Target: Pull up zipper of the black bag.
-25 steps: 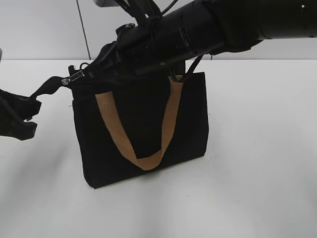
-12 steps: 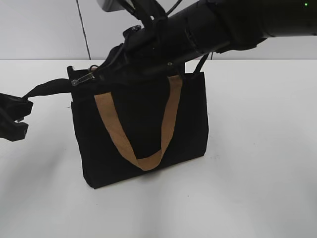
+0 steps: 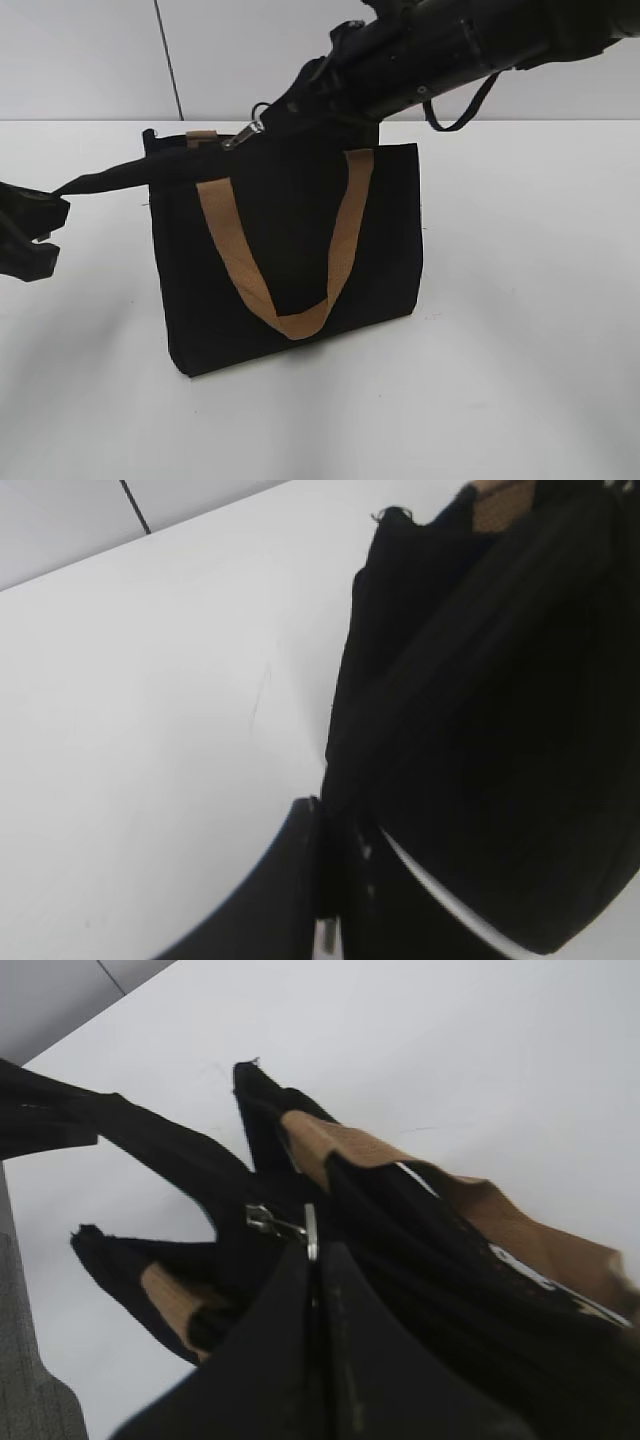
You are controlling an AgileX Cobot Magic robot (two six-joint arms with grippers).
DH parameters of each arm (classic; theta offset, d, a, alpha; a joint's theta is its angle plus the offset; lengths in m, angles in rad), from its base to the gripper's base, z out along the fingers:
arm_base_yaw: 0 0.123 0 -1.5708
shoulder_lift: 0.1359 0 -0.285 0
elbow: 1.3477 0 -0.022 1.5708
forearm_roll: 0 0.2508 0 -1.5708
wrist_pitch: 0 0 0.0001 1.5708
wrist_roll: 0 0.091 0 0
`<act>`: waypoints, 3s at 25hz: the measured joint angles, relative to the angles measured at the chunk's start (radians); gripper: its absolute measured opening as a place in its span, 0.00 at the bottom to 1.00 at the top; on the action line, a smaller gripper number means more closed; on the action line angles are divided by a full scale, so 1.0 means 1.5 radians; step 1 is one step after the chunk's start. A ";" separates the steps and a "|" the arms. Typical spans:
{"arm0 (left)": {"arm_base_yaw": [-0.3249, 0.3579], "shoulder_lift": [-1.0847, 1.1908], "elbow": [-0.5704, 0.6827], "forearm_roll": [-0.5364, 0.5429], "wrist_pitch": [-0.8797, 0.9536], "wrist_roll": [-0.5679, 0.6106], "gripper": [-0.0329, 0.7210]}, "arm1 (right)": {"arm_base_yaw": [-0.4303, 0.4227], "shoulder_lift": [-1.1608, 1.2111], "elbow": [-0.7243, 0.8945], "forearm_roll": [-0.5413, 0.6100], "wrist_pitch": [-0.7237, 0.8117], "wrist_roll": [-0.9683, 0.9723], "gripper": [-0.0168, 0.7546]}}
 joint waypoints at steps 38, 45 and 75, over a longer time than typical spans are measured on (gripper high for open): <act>0.001 0.000 -0.052 -0.208 0.152 0.000 0.57 | -0.113 -0.077 0.000 -0.229 0.161 0.174 0.58; 0.001 -0.040 -0.113 -0.240 0.301 0.000 0.59 | -0.093 -0.133 0.049 -0.354 0.165 0.296 0.58; 0.001 -0.573 -0.091 -0.164 0.623 -0.015 0.59 | -0.093 -1.019 0.495 -0.609 0.159 0.732 0.57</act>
